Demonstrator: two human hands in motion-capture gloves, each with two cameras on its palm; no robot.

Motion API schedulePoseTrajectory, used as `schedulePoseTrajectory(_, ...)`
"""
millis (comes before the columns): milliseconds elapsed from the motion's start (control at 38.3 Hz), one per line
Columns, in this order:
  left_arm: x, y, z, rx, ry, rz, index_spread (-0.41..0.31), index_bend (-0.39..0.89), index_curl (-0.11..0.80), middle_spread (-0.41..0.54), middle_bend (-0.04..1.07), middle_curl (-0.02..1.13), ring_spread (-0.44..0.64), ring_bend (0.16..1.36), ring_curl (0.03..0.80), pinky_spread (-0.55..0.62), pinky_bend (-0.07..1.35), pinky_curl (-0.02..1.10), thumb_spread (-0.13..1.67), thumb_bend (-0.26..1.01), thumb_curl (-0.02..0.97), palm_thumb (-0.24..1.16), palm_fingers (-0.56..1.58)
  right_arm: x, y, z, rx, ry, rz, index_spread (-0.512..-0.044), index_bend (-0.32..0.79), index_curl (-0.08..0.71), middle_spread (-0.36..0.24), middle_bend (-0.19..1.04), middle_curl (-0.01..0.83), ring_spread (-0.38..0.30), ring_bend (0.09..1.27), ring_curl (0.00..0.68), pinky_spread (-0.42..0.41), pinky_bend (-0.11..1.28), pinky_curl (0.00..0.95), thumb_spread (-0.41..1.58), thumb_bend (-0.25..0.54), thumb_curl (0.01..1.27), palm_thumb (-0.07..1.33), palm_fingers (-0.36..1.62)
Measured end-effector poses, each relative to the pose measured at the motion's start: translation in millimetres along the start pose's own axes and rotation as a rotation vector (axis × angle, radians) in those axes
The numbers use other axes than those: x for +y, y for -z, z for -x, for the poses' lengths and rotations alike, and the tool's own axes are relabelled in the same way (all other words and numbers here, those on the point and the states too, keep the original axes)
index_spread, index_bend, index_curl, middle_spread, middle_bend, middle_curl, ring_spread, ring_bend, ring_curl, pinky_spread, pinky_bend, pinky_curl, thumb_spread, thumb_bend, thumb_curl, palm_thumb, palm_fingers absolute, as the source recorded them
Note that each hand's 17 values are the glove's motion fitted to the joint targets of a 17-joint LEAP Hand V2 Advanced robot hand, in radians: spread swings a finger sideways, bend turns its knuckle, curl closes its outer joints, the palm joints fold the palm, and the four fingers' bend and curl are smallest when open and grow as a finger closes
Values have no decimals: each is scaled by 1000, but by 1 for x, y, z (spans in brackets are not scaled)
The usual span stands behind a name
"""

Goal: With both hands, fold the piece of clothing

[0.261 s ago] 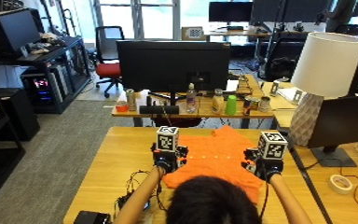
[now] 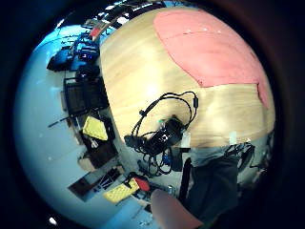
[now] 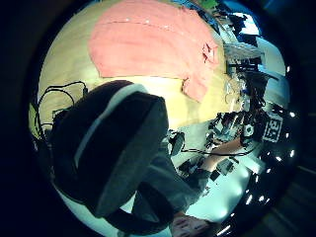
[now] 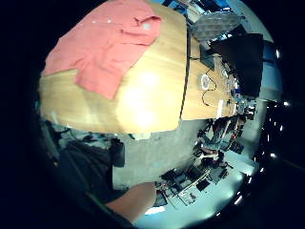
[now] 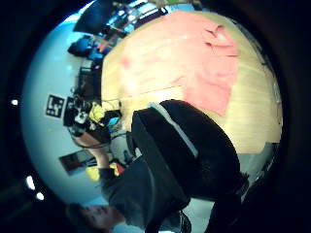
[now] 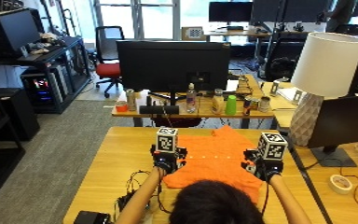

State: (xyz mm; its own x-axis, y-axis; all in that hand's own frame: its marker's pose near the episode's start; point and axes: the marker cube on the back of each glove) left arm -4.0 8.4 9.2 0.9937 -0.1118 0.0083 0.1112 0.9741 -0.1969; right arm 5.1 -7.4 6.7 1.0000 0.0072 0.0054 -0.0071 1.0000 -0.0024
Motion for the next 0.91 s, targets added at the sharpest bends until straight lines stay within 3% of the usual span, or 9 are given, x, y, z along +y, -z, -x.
schedulePoseTrajectory(52, -12, 2, -1, -2, -69, -138, -44, 140, 94, 198, 172, 88, 399, 541, 150, 396, 433, 175, 899, -8, 68, 42, -7, 2, 0, 0, 3, 9, 0, -356, 169, 160, -101, 192, 145, 114, 246, 107, 224, 389, 187, 963, 113, 77, 245, 209)
schedulePoseTrajectory(130, -13, 5, -2, 0, -90, -172, -47, 143, 111, 208, 176, 104, 425, 558, 160, 416, 442, 190, 961, -12, 83, 39, -21, 4, 1, 0, 15, 14, 7, -371, 167, 177, -102, 191, 163, 122, 249, 118, 235, 389, 202, 1033, 100, 86, 243, 201)
schedulePoseTrajectory(626, -12, 9, 7, -1, -74, -189, -51, 143, 189, 244, 174, 178, 484, 594, 195, 458, 447, 253, 1107, -15, 149, 32, -56, -7, 12, -5, 74, 11, 74, -404, 159, 242, -125, 188, 245, 138, 260, 175, 256, 388, 268, 1198, 30, 144, 275, 174)
schedulePoseTrajectory(913, -22, 5, 10, 26, -87, -150, -52, 132, 205, 248, 167, 198, 486, 603, 207, 462, 453, 275, 1117, -5, 192, 110, -71, -16, 19, -15, 78, -20, 87, -413, 138, 245, -129, 189, 272, 137, 284, 204, 259, 407, 297, 1212, -7, 168, 297, 150)
